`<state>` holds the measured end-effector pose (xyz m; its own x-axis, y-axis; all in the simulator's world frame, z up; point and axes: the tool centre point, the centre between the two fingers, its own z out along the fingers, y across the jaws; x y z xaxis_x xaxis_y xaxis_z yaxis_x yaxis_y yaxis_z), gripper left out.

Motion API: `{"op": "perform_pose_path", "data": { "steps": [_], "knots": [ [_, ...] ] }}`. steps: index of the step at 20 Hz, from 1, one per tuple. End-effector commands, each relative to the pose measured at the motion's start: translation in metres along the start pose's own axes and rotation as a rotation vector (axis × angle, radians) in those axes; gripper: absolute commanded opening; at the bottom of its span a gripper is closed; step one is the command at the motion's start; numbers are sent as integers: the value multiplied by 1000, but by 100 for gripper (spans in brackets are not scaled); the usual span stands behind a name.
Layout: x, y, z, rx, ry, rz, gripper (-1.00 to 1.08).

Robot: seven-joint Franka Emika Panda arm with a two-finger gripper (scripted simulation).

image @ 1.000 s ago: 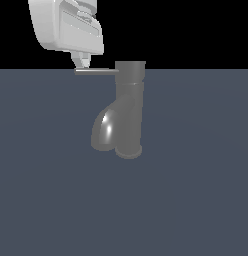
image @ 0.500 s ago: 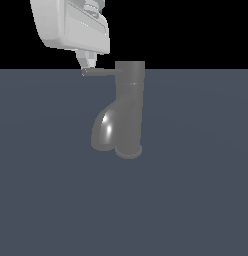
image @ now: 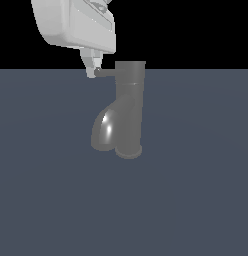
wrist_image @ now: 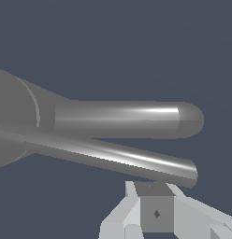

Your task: Turn on the faucet by rotating a designated handle.

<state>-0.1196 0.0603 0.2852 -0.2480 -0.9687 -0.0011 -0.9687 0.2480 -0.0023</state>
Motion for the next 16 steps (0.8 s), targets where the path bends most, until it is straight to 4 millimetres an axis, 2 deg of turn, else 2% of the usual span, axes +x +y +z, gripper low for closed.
{"op": "perform_pose_path", "data": {
  "steps": [1,16],
  "knots": [
    [0,0,0,0,1,1,-100],
    [85,-4,0,-2,1,3,-100]
  ]
}}
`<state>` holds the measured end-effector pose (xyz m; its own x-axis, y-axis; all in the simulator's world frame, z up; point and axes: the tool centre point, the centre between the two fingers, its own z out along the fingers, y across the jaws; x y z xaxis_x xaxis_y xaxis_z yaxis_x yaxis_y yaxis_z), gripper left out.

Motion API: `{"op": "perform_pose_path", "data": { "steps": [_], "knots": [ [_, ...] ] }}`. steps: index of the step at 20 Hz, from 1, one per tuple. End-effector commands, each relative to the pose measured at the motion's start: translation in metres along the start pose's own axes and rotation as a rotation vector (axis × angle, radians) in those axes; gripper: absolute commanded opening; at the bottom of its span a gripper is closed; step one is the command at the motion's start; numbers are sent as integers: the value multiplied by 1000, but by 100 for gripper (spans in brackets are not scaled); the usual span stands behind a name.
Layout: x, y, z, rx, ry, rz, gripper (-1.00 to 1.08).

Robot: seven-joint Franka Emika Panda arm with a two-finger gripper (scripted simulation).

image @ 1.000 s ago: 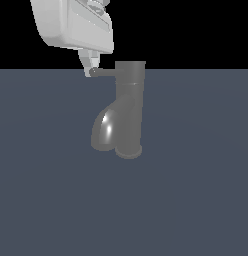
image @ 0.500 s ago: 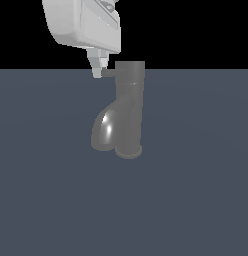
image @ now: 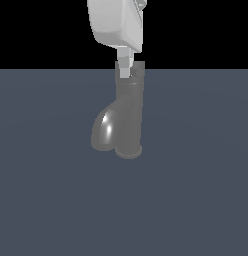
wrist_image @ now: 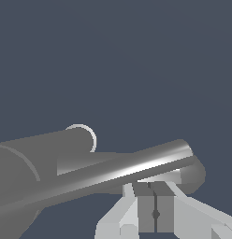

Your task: Turn on the faucet by rotating a designated handle.

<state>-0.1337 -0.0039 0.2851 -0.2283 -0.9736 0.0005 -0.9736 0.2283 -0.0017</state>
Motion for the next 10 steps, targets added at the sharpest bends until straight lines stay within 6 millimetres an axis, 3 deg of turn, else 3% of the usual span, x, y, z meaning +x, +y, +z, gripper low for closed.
{"op": "perform_pose_path", "data": {
  "steps": [1,4,5,6,10],
  "knots": [
    [25,-2,0,-1,-1,24,-100],
    [43,-3,0,-1,-1,24,-100],
    [43,-3,0,-1,-1,24,-100],
    [26,-1,0,1,1,0,-100],
    [39,-13,0,0,1,3,-100]
  ]
}}
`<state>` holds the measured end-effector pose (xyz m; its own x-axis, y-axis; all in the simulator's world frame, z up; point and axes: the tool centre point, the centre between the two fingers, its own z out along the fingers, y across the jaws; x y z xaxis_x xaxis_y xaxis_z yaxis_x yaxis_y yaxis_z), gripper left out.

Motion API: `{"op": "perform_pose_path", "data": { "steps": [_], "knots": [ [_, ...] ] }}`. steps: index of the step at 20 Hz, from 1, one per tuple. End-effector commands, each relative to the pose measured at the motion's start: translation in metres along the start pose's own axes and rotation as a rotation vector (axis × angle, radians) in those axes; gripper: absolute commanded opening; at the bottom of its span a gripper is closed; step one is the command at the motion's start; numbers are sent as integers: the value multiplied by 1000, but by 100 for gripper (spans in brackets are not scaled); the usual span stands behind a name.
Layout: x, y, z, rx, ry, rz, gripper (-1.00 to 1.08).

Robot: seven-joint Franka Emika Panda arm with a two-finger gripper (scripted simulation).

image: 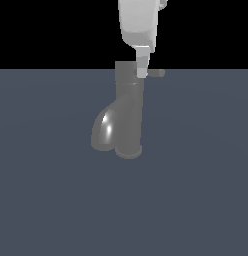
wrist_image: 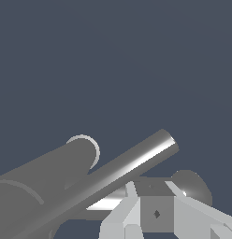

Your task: Turn on the faucet by rotating a designated handle.

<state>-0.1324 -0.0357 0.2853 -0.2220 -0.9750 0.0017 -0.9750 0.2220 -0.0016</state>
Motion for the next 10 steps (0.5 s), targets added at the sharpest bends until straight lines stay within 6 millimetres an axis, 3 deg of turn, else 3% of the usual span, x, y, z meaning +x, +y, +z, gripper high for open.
{"op": "perform_pose_path", "data": {
  "steps": [1,10],
  "knots": [
    [11,-8,0,0,0,11,-100],
    [38,-33,0,0,-1,18,-100]
  ]
}}
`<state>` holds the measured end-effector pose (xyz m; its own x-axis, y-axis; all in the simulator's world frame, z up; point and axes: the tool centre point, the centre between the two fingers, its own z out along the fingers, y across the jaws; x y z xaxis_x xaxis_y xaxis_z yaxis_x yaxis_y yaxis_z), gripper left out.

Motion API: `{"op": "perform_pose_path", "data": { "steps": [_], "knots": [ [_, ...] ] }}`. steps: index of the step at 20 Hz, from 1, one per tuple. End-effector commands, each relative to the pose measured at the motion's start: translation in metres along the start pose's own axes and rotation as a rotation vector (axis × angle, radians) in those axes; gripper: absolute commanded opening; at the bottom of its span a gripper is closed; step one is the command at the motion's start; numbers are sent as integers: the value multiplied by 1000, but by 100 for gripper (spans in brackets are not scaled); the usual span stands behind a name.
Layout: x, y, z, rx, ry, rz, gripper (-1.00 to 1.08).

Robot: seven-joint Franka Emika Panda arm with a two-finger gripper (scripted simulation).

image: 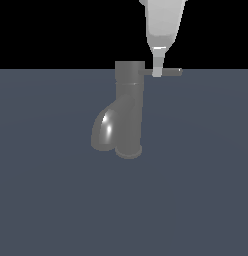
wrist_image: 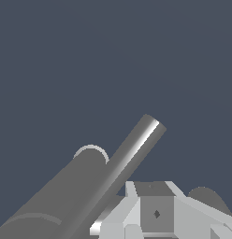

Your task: Turn on the faucet by rotating a designated handle.

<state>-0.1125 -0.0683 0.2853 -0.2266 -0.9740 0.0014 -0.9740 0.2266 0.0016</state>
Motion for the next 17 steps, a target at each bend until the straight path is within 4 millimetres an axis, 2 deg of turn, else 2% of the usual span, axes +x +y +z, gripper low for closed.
{"op": "perform_pose_path", "data": {
  "steps": [1,17],
  "knots": [
    [14,-9,0,3,0,14,-100],
    [54,-47,0,2,-1,26,-100]
  ]
}}
